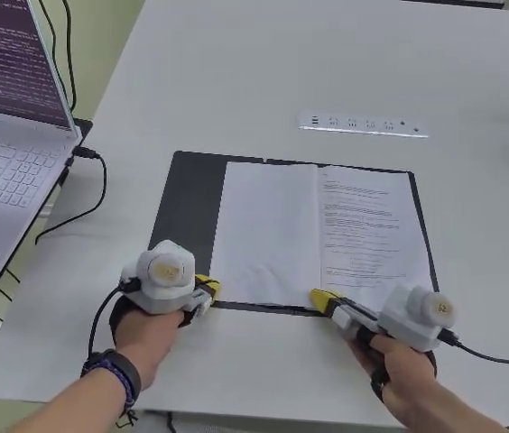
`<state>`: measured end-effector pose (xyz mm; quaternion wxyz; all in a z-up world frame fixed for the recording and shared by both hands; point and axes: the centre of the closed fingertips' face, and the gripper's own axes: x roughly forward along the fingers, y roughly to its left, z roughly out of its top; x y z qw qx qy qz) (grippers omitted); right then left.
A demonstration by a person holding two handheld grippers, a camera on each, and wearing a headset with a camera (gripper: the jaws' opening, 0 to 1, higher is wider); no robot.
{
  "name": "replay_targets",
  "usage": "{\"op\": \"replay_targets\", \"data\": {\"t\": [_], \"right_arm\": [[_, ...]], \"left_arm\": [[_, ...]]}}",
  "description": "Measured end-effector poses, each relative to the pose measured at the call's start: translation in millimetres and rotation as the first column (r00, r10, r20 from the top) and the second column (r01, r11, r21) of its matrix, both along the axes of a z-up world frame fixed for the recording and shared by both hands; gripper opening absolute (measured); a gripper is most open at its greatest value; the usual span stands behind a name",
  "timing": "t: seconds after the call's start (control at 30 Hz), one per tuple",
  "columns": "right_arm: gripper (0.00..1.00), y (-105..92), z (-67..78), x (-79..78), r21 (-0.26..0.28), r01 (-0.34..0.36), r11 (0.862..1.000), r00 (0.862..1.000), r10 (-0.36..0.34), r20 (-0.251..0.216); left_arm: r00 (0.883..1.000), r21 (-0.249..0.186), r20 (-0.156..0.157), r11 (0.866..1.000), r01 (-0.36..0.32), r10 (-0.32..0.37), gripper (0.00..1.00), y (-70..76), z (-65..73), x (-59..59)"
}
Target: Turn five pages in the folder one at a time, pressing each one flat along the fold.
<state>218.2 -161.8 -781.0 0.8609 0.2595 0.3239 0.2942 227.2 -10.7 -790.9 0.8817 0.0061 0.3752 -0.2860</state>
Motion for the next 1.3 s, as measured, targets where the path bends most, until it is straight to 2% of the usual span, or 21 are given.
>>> {"op": "replay_targets", "data": {"t": [0.13,0.3,0.37,0.43,0.47,0.6,0.8,0.9,1.07,1.13,1.3], "right_arm": [[0.0,0.3,0.8,-1.2,-0.003,-0.004,1.0,1.0,0.004,-0.005],[0.0,0.6,3.5,-4.5,-0.011,-0.025,1.0,1.0,0.025,-0.011],[0.05,1.1,6.4,-6.3,-0.005,-0.038,0.999,0.999,0.038,-0.013],[0.1,1.8,10.5,-9.7,-0.005,-0.068,0.998,0.998,0.068,-0.008],[0.11,-0.3,11.5,-11.0,-0.024,-0.08,0.997,0.997,0.08,0.0],[0.16,-12.1,21.5,-11.8,-0.032,-0.071,0.997,0.997,0.072,0.022],[0.23,-31.8,33.6,-10.6,-0.083,-0.072,0.994,0.995,0.077,0.06],[0.27,-42.5,39.8,-11.9,-0.133,-0.09,0.987,0.992,0.101,0.081],[0.36,-56.7,52.8,-13.0,-0.18,-0.099,0.979,0.986,0.121,0.114],[0.39,-67.7,56.5,-10.5,-0.229,-0.082,0.97,0.983,0.117,0.142],[0.44,-83.9,66.5,-11.4,-0.273,-0.066,0.96,0.979,0.115,0.168]], "left_arm": [[1.0,0.006,0.009,1.0,-0.004,0.004,0.0,-0.3,0.0,-0.4],[1.0,-0.002,-0.014,1.0,-0.013,0.013,0.0,-0.6,0.8,0.4],[1.0,-0.012,-0.02,1.0,-0.014,0.014,0.01,-2.2,2.6,-0.2],[1.0,-0.028,-0.025,0.999,-0.015,0.015,0.08,-4.8,6.9,-2.2],[1.0,-0.027,-0.019,1.0,-0.013,0.012,0.1,-5.6,10.2,-3.6],[1.0,-0.022,0.006,1.0,0.014,-0.014,0.15,-9.2,23.3,-7.9],[0.999,-0.024,0.041,1.0,0.018,-0.017,0.25,-8.3,44.6,-8.1],[0.998,-0.03,0.063,0.999,0.021,-0.019,0.3,-9.5,55.8,-8.8],[0.996,-0.038,0.094,0.999,0.014,-0.01,0.35,-7.9,73.0,-12.4],[0.994,-0.039,0.106,0.999,0.013,-0.009,0.37,-7.4,79.9,-14.0],[0.99,-0.035,0.138,0.999,0.01,-0.005,0.42,-3.5,95.4,-13.3]]}}
